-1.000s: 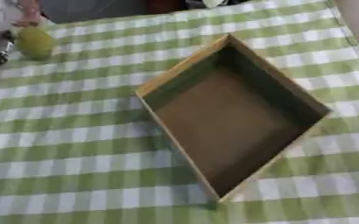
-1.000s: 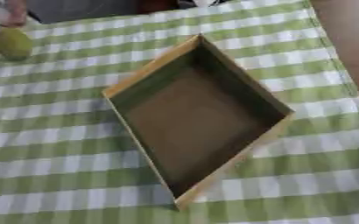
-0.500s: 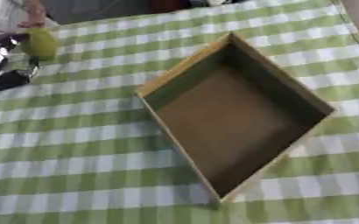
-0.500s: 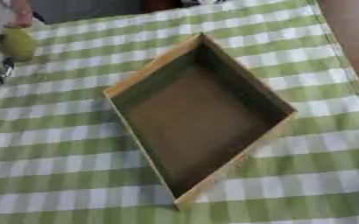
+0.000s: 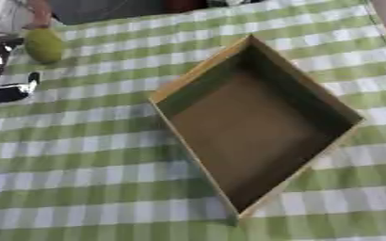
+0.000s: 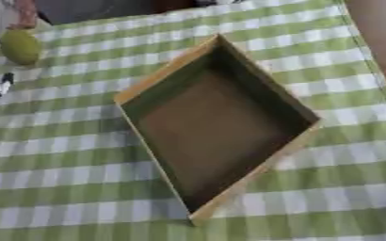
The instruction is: Pick up objects on the table and place them in the box.
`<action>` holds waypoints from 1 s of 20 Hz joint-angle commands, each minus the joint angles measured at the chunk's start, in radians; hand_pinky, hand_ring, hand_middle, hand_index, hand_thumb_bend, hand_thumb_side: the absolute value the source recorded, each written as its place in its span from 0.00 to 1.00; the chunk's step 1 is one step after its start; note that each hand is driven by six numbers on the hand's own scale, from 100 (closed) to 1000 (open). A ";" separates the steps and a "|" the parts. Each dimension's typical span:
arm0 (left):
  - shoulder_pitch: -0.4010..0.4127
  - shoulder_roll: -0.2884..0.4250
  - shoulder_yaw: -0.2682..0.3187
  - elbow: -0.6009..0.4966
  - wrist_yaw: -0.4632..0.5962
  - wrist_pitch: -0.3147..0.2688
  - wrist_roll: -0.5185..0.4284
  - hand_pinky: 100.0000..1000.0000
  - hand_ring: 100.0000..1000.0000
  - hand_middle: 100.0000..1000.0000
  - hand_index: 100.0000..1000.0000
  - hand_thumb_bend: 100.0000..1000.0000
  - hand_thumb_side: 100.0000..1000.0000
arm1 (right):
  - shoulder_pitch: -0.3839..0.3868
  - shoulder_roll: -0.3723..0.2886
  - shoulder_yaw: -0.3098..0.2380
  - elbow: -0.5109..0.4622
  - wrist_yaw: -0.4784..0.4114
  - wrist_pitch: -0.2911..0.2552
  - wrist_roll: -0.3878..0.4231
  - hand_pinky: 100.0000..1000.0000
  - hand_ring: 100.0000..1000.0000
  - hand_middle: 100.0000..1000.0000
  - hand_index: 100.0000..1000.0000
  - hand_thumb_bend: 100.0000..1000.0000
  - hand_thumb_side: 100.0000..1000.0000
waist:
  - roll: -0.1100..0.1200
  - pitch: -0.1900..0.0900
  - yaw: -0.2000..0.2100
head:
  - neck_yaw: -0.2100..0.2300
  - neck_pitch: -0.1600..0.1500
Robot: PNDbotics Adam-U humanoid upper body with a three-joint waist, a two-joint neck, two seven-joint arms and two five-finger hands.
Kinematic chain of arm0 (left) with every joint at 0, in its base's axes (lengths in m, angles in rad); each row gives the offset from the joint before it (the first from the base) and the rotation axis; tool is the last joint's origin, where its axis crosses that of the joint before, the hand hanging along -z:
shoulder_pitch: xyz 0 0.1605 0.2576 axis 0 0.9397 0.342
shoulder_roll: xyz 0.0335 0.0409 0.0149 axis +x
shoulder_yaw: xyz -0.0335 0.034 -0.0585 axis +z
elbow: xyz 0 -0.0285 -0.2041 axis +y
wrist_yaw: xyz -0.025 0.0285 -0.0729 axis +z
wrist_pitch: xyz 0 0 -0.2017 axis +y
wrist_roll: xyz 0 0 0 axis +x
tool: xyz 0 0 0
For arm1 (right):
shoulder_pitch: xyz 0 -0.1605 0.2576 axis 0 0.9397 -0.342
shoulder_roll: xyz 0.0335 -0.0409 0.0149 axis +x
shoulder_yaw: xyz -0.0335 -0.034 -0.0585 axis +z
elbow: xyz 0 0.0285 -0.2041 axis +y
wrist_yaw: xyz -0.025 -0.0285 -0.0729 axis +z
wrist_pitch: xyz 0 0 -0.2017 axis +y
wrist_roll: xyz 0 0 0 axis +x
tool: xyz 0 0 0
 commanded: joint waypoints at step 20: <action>0.023 0.102 -0.007 -0.005 0.155 -0.041 0.173 1.00 1.00 0.89 0.95 0.00 0.00 | -0.018 -0.020 -0.009 0.007 -0.008 0.002 0.020 0.81 0.76 0.51 0.69 0.00 0.44 | 0.006 0.009 0.004 | 0.044 -0.039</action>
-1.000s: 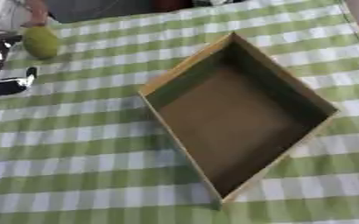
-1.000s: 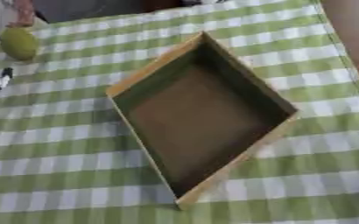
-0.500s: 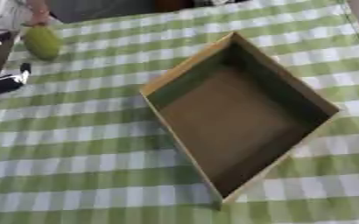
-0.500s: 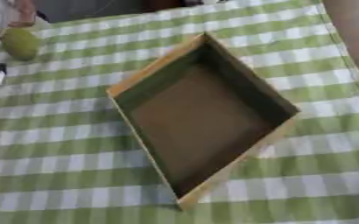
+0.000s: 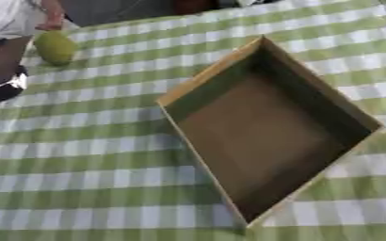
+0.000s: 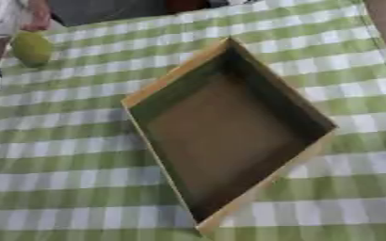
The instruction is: Pick up objects on the table and place them in the box.
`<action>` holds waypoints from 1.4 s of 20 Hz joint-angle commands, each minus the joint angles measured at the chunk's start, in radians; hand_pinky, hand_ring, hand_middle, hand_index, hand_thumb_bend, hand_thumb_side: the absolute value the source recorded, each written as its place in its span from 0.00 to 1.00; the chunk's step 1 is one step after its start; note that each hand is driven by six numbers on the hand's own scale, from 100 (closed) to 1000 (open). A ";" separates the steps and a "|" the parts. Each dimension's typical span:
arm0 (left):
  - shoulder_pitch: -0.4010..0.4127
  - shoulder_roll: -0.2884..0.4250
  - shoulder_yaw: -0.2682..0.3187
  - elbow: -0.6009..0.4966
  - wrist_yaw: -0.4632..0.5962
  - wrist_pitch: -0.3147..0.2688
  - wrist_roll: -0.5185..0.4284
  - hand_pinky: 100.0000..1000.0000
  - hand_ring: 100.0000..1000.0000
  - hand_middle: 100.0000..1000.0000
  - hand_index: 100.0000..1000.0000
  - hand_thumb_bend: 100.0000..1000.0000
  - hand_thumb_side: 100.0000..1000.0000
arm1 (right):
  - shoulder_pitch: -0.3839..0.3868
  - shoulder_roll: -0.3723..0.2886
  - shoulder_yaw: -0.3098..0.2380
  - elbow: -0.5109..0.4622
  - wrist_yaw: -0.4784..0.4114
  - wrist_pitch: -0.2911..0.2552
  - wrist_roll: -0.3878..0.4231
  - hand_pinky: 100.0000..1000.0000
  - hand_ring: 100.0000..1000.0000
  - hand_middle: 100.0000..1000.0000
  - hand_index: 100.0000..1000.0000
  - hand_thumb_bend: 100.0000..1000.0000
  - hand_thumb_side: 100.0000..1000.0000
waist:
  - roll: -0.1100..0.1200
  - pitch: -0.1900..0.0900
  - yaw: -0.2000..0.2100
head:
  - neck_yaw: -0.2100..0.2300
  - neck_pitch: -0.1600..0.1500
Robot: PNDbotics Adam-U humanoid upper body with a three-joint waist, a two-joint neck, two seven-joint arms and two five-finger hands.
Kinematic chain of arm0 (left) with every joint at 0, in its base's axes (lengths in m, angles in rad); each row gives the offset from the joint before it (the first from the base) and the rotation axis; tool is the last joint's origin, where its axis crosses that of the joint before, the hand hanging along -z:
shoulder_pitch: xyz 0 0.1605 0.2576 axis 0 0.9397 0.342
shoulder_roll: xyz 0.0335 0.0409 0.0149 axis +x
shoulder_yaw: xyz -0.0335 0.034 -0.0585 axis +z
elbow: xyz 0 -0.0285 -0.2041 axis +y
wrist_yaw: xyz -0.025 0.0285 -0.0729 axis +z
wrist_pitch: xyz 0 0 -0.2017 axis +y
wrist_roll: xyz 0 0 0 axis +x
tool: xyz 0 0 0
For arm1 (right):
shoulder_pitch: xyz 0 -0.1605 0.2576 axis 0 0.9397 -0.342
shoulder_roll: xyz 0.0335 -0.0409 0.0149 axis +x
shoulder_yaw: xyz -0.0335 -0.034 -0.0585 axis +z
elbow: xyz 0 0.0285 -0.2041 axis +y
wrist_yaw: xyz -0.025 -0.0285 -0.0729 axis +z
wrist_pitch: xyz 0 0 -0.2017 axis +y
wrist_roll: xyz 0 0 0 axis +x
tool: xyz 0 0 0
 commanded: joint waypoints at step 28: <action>-0.136 0.007 0.012 -0.034 -0.027 -0.112 0.065 1.00 1.00 0.92 0.96 0.00 0.18 | -0.038 -0.005 -0.007 0.010 -0.016 0.002 0.012 0.82 0.76 0.50 0.69 0.00 0.49 | 0.009 0.019 -0.044 | 0.101 -0.039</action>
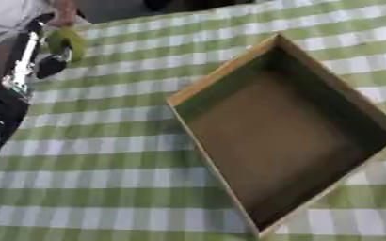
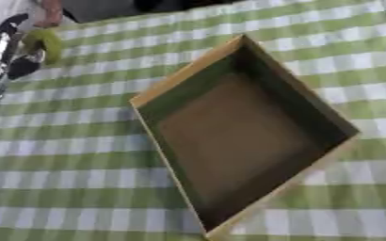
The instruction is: Pick up objects on the table and place them in the box.
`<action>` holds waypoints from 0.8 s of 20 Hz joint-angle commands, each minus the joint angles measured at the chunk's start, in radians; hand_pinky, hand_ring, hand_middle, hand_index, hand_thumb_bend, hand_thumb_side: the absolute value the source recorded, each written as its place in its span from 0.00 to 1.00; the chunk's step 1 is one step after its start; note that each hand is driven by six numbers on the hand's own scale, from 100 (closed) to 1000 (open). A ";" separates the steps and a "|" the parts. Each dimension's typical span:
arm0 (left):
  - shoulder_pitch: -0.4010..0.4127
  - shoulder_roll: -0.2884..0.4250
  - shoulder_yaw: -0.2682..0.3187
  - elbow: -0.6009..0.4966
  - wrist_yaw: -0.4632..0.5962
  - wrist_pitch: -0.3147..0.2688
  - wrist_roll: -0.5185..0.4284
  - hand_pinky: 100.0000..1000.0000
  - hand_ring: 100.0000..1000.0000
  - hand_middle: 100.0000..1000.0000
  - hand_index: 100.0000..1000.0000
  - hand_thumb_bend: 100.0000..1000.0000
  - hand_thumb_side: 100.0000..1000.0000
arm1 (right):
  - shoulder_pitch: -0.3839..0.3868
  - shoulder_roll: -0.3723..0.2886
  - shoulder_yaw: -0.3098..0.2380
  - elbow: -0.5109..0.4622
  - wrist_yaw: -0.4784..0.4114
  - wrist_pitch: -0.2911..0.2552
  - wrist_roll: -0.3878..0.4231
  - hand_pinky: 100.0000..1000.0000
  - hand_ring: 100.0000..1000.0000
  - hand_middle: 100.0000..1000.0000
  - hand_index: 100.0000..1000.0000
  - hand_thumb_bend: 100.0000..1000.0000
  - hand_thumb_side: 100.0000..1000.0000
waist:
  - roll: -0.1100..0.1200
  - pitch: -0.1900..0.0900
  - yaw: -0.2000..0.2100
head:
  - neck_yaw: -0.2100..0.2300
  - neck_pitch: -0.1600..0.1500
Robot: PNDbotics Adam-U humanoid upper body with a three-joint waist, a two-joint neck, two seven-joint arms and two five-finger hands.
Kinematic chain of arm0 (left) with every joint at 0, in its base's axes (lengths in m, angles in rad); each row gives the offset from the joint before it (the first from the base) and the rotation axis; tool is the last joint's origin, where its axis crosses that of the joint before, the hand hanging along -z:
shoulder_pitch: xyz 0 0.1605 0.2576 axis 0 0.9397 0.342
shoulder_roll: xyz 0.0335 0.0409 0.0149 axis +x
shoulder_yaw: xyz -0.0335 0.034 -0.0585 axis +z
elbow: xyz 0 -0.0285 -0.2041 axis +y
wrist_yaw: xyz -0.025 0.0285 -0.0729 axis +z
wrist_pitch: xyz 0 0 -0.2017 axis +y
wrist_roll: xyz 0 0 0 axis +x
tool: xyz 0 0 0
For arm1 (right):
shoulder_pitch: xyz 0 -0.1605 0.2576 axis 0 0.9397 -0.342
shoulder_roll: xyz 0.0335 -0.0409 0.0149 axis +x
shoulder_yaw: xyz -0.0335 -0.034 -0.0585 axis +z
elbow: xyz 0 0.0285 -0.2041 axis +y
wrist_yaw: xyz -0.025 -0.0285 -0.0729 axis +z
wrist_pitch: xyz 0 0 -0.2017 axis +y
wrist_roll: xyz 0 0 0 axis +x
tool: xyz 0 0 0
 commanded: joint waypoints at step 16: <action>0.024 0.077 -0.029 0.030 0.035 -0.084 0.256 0.98 1.00 0.91 0.97 0.10 0.31 | -0.018 -0.009 0.003 0.028 -0.026 -0.016 0.038 0.82 0.77 0.50 0.68 0.00 0.49 | -0.003 0.028 -0.004 | 0.040 -0.051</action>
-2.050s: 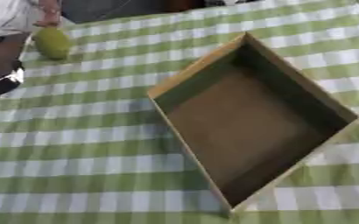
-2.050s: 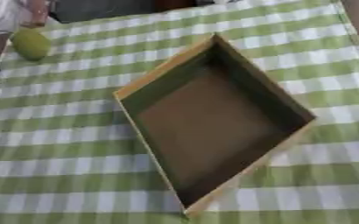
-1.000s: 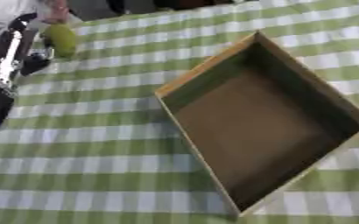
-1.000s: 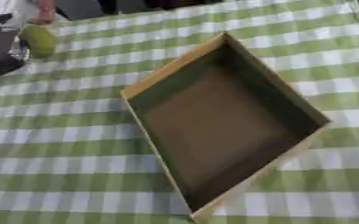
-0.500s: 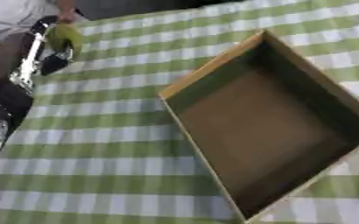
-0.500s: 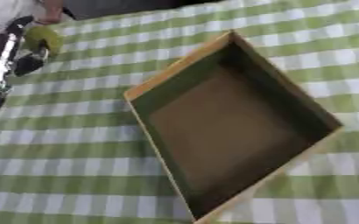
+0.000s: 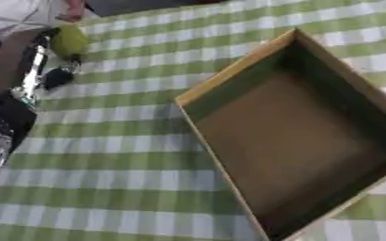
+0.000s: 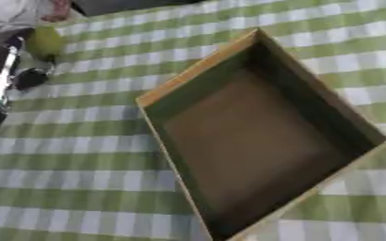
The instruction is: Pick up objects on the table and place them in the box.
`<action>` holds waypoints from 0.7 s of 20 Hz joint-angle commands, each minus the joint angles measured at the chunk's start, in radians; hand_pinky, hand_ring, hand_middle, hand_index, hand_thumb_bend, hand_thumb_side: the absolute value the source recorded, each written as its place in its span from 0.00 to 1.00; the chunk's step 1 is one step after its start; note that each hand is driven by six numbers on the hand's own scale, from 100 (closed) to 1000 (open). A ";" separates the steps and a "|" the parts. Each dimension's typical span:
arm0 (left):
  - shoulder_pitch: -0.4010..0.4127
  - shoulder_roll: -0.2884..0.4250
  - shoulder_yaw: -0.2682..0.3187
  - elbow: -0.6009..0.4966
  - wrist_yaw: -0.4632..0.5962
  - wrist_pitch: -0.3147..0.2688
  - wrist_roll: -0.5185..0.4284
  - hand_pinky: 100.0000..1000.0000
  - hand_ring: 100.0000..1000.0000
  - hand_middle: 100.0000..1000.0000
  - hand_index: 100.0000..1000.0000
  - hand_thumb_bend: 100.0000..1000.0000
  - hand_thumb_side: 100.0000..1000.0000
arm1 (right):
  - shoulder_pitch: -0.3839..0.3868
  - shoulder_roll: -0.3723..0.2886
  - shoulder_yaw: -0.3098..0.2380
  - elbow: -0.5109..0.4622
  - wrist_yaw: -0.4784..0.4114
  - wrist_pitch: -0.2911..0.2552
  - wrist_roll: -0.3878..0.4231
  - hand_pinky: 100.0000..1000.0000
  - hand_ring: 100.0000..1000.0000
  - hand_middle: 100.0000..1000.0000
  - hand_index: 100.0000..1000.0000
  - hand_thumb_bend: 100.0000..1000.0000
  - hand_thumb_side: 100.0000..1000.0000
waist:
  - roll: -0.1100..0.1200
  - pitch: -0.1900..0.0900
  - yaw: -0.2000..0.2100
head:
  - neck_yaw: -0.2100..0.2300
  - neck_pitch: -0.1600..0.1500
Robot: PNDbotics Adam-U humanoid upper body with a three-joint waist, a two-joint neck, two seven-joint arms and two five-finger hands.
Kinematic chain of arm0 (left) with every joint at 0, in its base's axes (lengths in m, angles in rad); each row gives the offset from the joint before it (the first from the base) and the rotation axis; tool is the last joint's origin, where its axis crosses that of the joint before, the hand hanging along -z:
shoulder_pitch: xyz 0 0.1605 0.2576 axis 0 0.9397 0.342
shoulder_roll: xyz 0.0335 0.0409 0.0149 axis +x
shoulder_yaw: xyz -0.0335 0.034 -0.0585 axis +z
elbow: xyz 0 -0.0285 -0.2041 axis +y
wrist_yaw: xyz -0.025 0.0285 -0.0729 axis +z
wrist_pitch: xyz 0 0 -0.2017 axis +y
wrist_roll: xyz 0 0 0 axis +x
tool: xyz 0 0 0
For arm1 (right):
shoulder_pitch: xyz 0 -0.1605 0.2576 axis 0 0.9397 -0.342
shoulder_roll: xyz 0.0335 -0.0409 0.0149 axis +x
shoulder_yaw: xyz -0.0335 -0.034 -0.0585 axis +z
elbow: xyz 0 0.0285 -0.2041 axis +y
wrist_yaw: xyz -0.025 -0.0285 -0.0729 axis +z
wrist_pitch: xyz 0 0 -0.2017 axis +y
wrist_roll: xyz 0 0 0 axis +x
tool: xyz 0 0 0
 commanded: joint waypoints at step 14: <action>-0.012 0.044 0.015 -0.003 0.157 -0.155 0.232 0.61 0.79 0.53 0.65 0.00 0.07 | 0.003 -0.011 -0.008 0.032 -0.015 -0.016 0.014 0.82 0.77 0.48 0.68 0.00 0.49 | -0.009 -0.009 -0.022 | -0.026 -0.051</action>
